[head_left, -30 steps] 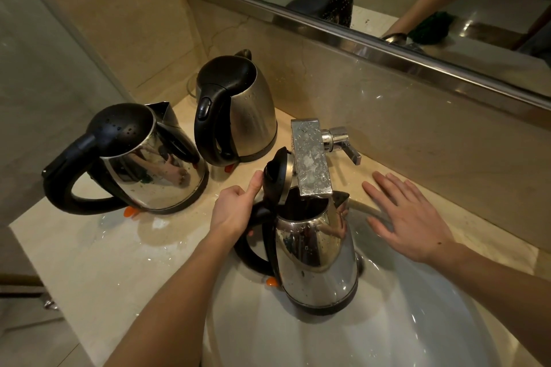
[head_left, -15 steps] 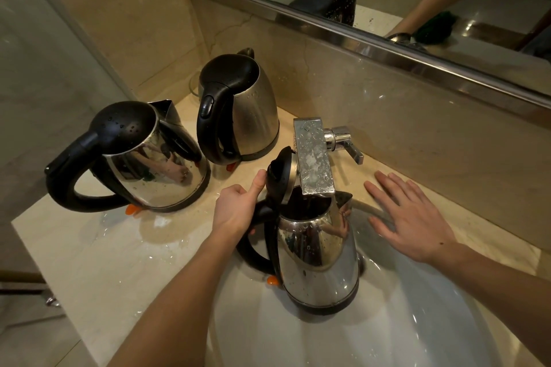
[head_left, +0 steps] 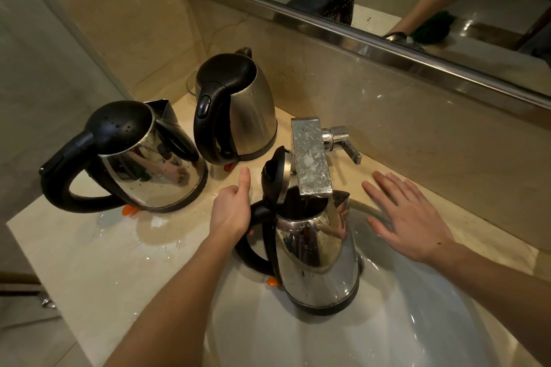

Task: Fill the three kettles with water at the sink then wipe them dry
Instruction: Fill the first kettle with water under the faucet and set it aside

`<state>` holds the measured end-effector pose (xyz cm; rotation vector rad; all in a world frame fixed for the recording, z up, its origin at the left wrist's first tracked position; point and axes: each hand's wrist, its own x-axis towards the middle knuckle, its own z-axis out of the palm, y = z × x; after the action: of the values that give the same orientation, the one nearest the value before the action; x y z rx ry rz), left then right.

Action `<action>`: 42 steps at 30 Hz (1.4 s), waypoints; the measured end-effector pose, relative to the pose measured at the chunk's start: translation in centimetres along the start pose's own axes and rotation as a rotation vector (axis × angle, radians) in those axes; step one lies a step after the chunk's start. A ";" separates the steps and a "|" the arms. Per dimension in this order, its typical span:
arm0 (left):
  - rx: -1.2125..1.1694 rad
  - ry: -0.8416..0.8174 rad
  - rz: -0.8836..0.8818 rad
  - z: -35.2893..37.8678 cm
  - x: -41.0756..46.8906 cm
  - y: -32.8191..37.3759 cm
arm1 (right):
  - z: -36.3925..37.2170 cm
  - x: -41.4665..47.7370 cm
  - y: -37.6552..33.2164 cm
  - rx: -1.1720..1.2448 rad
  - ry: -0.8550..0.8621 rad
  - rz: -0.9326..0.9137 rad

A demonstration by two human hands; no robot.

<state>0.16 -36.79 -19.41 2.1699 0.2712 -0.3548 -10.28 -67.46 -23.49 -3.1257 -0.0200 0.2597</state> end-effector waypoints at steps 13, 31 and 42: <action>0.024 0.040 -0.025 0.5 -0.1 0.3 | -0.1 0.0 -0.1 0.001 -0.003 0.003; 0.026 0.072 -0.047 0.6 -0.2 0.6 | 0.1 -0.1 -0.1 -0.003 0.008 0.004; 0.028 0.078 -0.085 0.7 -0.1 0.8 | 0.1 -0.1 -0.1 0.009 0.028 0.001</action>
<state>0.23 -37.83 -19.13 2.2076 0.4055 -0.3241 -10.40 -67.38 -23.60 -3.1200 -0.0178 0.2147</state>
